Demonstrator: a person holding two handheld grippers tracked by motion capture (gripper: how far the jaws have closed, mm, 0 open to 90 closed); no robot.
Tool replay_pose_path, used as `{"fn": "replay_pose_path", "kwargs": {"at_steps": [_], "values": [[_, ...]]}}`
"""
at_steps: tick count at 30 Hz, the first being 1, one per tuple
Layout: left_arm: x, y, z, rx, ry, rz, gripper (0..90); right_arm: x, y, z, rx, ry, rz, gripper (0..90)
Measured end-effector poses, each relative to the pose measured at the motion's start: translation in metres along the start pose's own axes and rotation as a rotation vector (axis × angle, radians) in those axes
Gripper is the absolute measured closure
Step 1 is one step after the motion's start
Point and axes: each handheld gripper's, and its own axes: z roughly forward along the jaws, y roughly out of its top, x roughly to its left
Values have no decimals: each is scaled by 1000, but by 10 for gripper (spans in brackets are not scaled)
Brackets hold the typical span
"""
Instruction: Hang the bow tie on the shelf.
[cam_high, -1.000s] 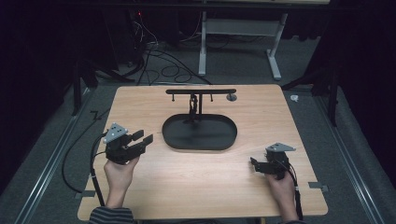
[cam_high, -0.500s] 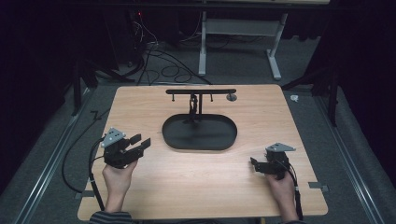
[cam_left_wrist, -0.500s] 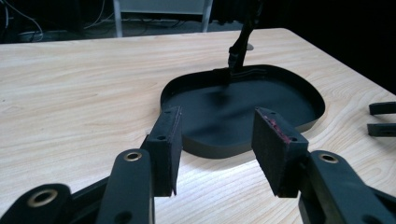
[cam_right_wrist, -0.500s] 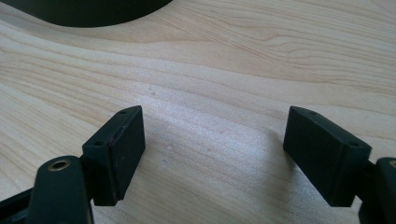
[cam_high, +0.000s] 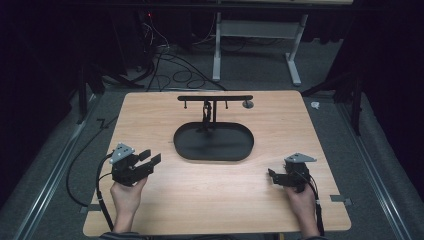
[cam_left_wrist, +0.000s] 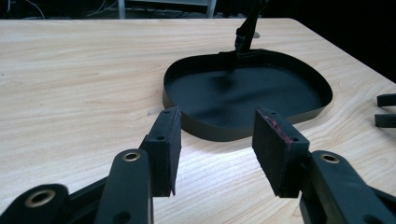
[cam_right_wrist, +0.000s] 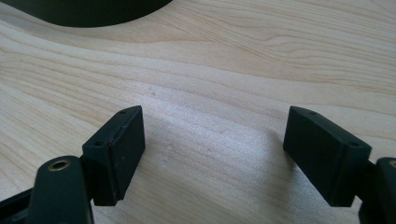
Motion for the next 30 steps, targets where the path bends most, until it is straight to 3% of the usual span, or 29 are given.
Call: {"fn": "replay_pose_path", "kwargs": {"at_steps": [30], "values": [[7,-19,12,63,38,-20,511,0,0,0,0,0,-2,218]]}}
